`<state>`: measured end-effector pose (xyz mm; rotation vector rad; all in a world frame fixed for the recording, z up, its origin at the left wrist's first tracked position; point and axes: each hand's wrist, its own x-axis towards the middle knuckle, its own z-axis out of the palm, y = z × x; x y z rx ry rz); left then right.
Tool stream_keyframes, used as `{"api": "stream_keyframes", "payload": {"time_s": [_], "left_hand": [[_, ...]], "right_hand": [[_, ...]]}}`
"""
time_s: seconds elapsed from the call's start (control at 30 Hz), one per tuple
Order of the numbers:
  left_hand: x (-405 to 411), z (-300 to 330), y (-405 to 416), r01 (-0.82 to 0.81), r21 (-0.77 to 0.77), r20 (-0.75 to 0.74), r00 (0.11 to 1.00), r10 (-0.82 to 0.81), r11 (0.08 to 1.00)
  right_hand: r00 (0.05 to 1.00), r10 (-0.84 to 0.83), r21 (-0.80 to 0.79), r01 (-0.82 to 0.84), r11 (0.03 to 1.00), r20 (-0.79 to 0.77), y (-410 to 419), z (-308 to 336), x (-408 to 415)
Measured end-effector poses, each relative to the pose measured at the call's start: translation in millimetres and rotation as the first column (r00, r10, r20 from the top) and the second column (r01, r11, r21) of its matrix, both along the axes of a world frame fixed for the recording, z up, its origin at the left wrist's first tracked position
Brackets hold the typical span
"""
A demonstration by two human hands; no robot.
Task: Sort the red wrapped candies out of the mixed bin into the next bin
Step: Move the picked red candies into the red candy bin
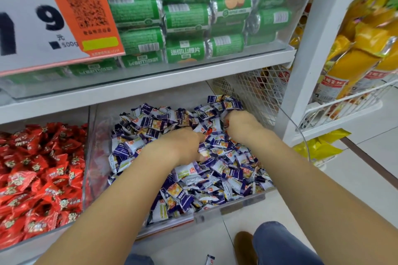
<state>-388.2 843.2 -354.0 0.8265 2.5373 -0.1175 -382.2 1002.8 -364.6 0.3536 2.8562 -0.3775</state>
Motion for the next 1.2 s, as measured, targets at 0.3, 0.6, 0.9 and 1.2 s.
{"api": "stream_keyframes", "payload": {"time_s": [0.3,0.6,0.9,1.2], "left_hand": [[33,6,-45,-0.092,0.213,-0.218,0.966,0.139,0.973],[52,19,-71,-0.19,0.465,-0.263,0.903,0.34,0.865],[57,28,-78,-0.244,0.579,-0.289,0.831,0.475,0.778],[50,30,-82,-0.3,0.586,-0.285,0.793,0.538,0.753]], "right_hand": [[0.99,0.098,0.195,-0.116,0.974,0.1,-15,-10,15],[0.991,-0.102,-0.242,0.12,0.963,0.087,24,9,27],[0.985,0.13,0.212,-0.151,0.966,0.11,12,-22,17],[0.964,0.001,0.116,0.031,0.993,-0.266,-2,-6,18]]}}
